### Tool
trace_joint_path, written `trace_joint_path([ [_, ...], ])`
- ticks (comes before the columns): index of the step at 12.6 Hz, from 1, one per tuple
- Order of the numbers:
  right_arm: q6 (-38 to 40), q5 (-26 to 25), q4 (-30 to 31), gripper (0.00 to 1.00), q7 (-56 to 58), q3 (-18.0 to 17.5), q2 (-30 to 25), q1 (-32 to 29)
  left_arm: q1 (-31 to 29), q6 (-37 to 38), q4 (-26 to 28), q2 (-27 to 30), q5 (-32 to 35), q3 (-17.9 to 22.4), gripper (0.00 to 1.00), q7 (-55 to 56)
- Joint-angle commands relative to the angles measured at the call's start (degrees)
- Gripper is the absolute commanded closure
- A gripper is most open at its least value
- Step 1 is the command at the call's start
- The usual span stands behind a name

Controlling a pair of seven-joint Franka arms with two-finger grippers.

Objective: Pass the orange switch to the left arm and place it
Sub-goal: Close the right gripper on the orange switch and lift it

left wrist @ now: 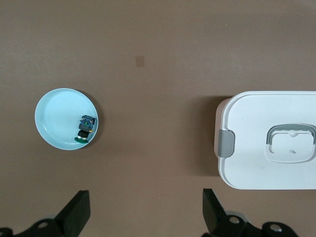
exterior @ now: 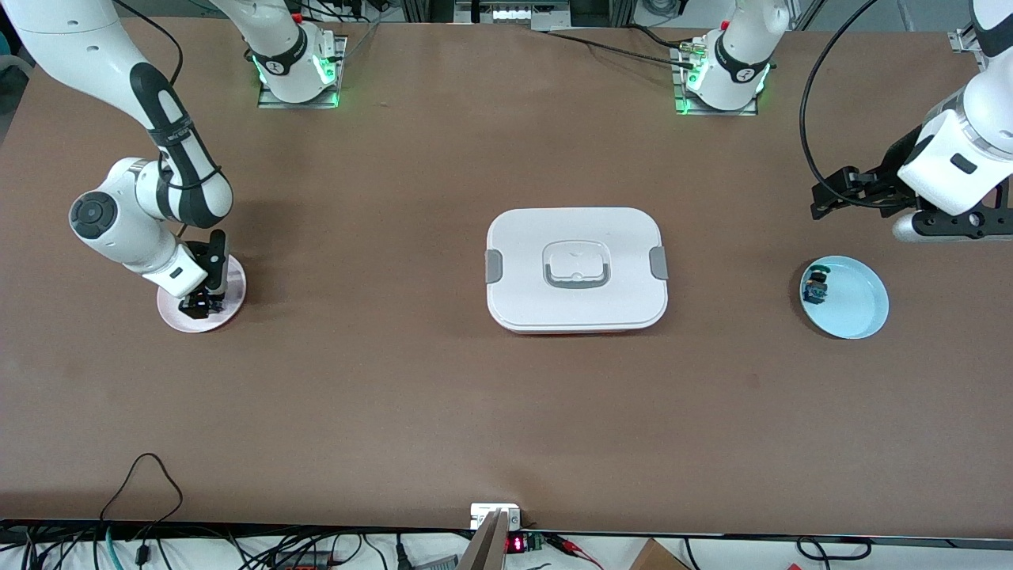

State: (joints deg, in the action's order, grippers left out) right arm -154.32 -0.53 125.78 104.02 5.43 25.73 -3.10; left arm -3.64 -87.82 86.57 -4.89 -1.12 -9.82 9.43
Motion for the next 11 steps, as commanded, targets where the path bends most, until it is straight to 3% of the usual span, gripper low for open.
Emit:
trace_joint_path([
  [1, -1.59, -0.08, 0.61, 0.51, 1.36, -0.86, -0.33, -1.12, 0.04, 2.47, -0.52, 0.59, 0.68, -0.37, 0.00, -1.16],
  [3, -0.81, 0.09, 0.60, 0.82, 1.10, -0.94, -1.29, -1.47, -0.05, 3.96, -0.52, 0.67, 0.68, -0.29, 0.00, -1.08],
  [5, 3.04, 0.10, 0.34, 0.97, 1.01, -0.94, -3.57, -1.47, -0.05, 3.79, -0.53, 0.59, 1.21, -0.29, 0.00, -1.08],
  [7, 9.80, 0.27, -0.88, 0.99, 0.48, -1.47, -7.43, -1.38, -0.05, 3.71, -0.61, 0.59, 1.21, 0.06, 0.00, -1.16],
  [11, 29.47, 2.98, -10.09, 0.99, -0.66, -8.04, -10.88, -1.21, -0.14, 3.70, -0.61, 0.41, 1.03, 0.59, 0.00, -1.16],
])
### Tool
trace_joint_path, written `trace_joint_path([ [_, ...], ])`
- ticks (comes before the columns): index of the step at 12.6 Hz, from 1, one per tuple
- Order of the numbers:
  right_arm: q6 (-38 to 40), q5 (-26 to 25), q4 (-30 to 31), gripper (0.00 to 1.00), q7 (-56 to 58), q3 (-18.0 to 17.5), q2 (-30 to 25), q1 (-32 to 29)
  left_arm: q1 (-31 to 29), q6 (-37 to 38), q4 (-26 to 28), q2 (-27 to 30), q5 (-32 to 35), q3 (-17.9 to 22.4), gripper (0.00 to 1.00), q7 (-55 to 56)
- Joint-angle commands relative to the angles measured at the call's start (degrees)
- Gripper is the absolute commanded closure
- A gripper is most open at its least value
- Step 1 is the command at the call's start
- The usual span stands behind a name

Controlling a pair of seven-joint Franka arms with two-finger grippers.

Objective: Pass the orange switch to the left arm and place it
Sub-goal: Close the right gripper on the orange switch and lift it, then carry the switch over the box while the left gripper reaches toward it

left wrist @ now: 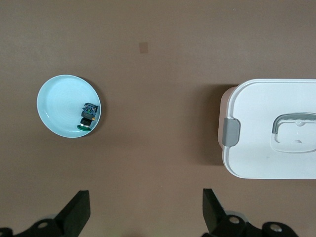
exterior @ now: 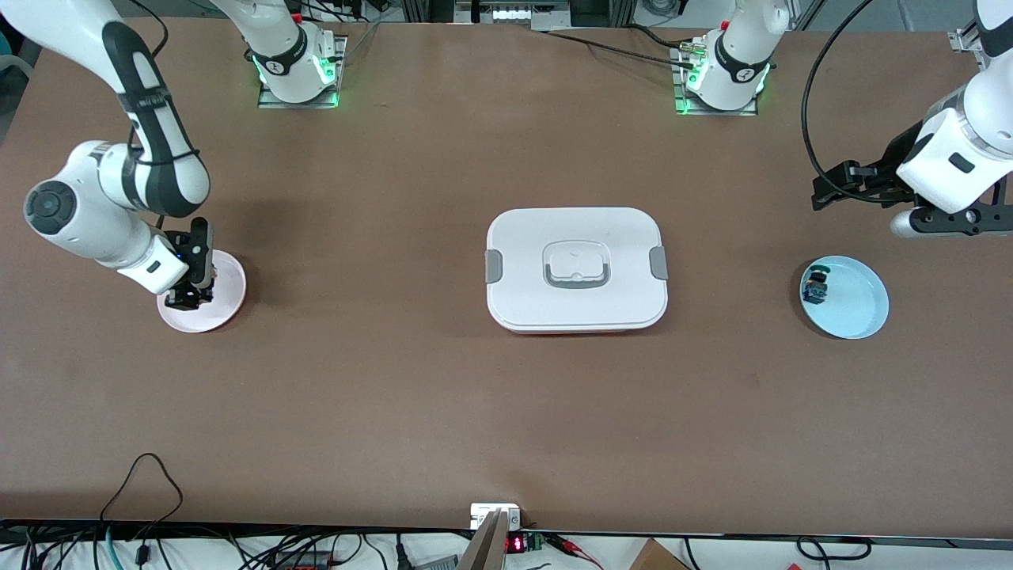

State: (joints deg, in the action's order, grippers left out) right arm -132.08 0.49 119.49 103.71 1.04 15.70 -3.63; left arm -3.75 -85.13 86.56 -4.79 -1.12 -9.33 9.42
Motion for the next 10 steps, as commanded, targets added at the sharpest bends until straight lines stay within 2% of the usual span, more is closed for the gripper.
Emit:
trace_joint_path([
  [1, 11.45, 5.54, -6.09, 0.99, -1.30, -6.03, -1.37, -0.59, -0.03, 1.02, -0.60, 0.30, 1.03, 0.10, 0.00, -1.08],
  [3, 16.57, 11.69, -8.83, 0.99, -6.12, -10.86, -2.07, -0.50, -0.03, 0.32, -0.52, 0.22, 0.77, 0.01, 0.00, -0.99],
  [5, 18.16, 19.33, -9.72, 0.99, -12.36, -16.14, -3.39, -0.50, -0.03, 0.14, -0.60, 0.04, 1.12, 0.10, 0.00, -1.16],
  [10, 15.20, 50.25, -9.72, 0.99, -16.17, -25.99, -3.05, 0.11, -0.29, 0.40, -0.60, -0.66, 0.15, 0.28, 0.00, -0.90],
])
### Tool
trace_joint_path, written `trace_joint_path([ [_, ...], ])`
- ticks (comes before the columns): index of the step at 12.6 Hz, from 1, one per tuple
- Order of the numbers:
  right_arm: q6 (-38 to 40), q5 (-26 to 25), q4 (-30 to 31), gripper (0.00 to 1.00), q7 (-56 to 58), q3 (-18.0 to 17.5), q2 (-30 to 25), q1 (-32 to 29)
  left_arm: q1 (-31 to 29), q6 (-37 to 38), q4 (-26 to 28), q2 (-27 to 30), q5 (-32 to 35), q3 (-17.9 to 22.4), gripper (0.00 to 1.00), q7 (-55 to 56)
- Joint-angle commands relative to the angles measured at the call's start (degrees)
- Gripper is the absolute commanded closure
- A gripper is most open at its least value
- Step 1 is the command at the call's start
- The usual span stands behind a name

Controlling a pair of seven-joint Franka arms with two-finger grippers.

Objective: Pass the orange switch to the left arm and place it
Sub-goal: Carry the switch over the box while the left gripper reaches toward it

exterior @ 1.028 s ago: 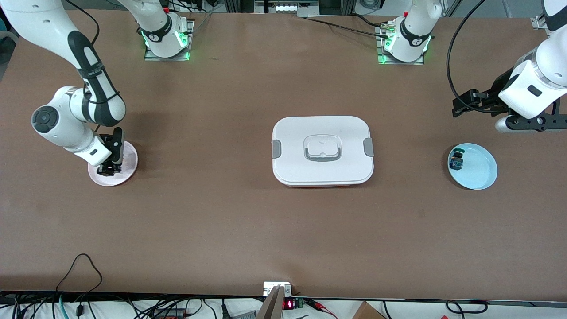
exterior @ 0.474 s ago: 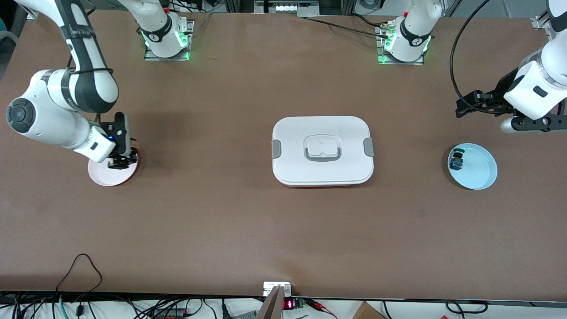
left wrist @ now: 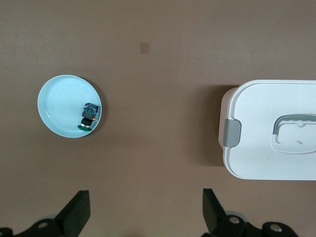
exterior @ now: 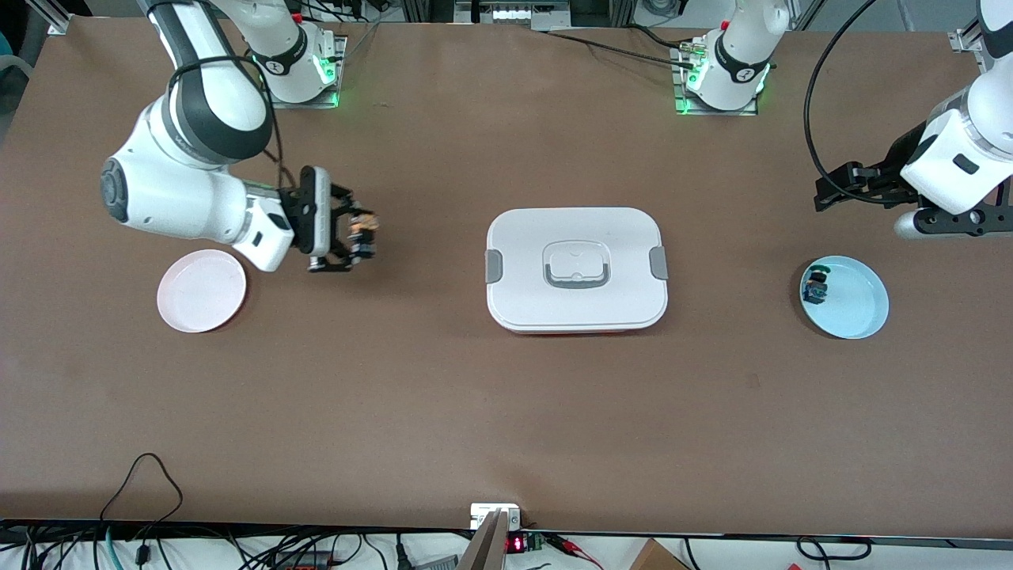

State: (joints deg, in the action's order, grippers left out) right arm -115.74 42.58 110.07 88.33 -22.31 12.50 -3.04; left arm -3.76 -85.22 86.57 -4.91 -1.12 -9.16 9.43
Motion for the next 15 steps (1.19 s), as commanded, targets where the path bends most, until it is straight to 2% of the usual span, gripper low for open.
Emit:
trace_joint_path([
  [1, -2.89, 13.01, -0.38, 0.99, -0.79, -4.39, 0.07, -0.21, -0.46, 0.84, -0.53, -1.06, -0.19, -0.07, 0.00, -0.90],
  [3, -6.67, 20.58, -0.90, 0.98, 0.17, -7.47, 1.56, 0.57, -0.46, 5.21, -0.53, -2.28, -6.84, -0.33, 0.00, -0.99],
  [5, -10.54, 31.80, -2.75, 0.97, 3.49, -10.19, 3.58, 2.33, -1.85, 6.82, -0.26, -3.69, -19.12, 0.02, 0.00, -1.16],
  [7, -14.06, 44.72, -3.97, 0.97, 8.41, -10.91, 4.46, 5.66, -3.53, 6.82, 0.17, -5.10, -32.91, 0.02, 0.00, -1.25],
  [8, -15.29, 49.31, -5.11, 0.97, 11.91, -11.34, 4.99, 6.72, -3.88, 6.82, 1.13, -5.63, -40.20, 0.02, 0.00, -1.77],
  [9, -16.17, 52.57, -5.82, 0.97, 14.04, -11.87, 5.60, 7.43, -3.89, 6.30, 2.45, -5.63, -45.76, 0.02, 0.00, -2.48],
  [13, -17.94, 59.09, -6.36, 0.97, 19.75, -11.88, 5.79, 10.33, -5.28, 5.24, 8.59, -5.55, -65.63, -0.16, 0.00, -13.35],
  [15, -18.38, 64.71, -7.75, 0.97, 25.37, -11.88, 7.27, 11.91, -4.77, 1.31, 10.89, -5.55, -70.14, -0.77, 0.00, -22.04],
])
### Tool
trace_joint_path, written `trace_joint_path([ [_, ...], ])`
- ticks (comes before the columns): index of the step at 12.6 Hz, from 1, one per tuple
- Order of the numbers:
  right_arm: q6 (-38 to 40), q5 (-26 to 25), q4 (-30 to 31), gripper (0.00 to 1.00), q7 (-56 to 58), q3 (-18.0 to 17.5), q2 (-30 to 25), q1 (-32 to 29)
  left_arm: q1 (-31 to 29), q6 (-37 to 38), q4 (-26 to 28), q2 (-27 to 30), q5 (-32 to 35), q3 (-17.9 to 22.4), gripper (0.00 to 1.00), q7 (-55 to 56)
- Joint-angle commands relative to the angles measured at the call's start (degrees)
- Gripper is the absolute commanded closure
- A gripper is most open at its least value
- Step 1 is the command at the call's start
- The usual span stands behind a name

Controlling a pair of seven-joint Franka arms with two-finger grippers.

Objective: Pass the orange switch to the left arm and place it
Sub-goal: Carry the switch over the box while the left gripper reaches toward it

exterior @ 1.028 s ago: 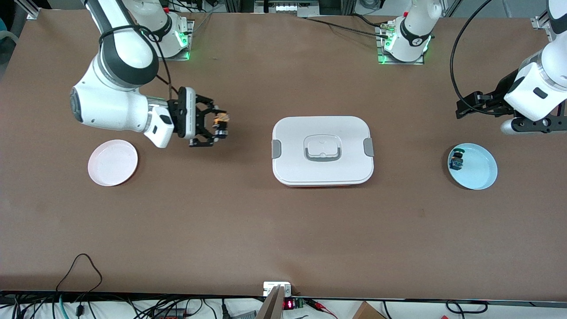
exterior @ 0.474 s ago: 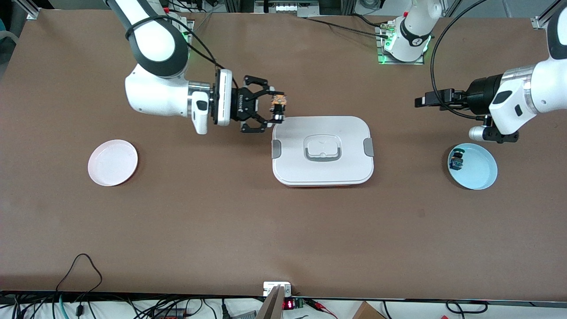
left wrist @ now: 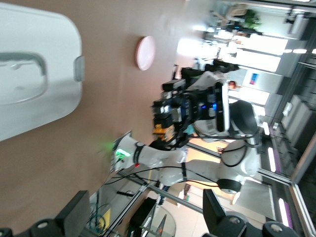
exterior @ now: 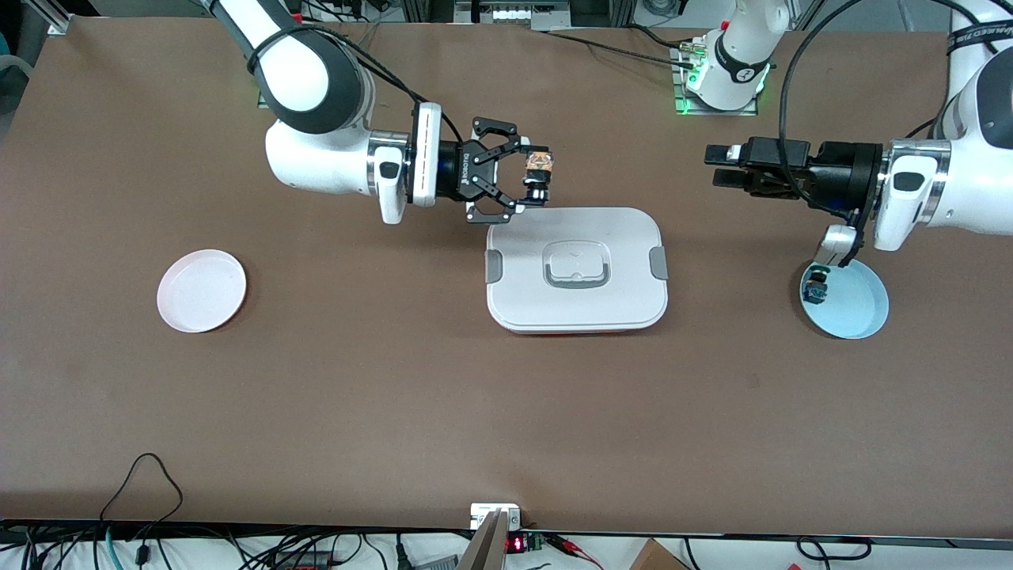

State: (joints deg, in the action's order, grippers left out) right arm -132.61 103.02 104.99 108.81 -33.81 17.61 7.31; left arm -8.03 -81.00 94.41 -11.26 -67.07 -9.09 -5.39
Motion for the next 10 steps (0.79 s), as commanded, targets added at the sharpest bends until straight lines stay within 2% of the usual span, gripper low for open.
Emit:
trace_joint_path([
  [1, -1.60, 6.55, -2.86, 0.97, 6.84, -0.38, 2.34, 2.18, -0.50, -4.50, 4.36, 0.71, -5.86, -2.15, 0.00, -9.62],
  [3, -1.69, 8.07, -4.08, 0.97, 8.60, -0.38, 2.95, 3.06, -0.23, -6.70, 9.36, 0.71, -13.74, -3.83, 0.00, -12.70],
  [4, -1.86, 8.94, -5.22, 0.97, 8.96, -0.29, 3.48, 3.76, -0.14, -8.72, 11.82, 0.80, -15.44, -5.84, 0.00, -13.85],
  [7, -5.11, 15.26, -8.56, 0.97, 13.25, -0.29, 6.19, 6.65, -0.14, -10.32, 13.95, 0.98, -15.98, -8.04, 0.00, -14.04],
  [10, -6.00, 16.42, -9.28, 0.97, 13.27, -0.29, 6.47, 7.46, -0.06, -10.49, 15.19, 1.42, -18.45, -8.93, 0.00, -13.16],
])
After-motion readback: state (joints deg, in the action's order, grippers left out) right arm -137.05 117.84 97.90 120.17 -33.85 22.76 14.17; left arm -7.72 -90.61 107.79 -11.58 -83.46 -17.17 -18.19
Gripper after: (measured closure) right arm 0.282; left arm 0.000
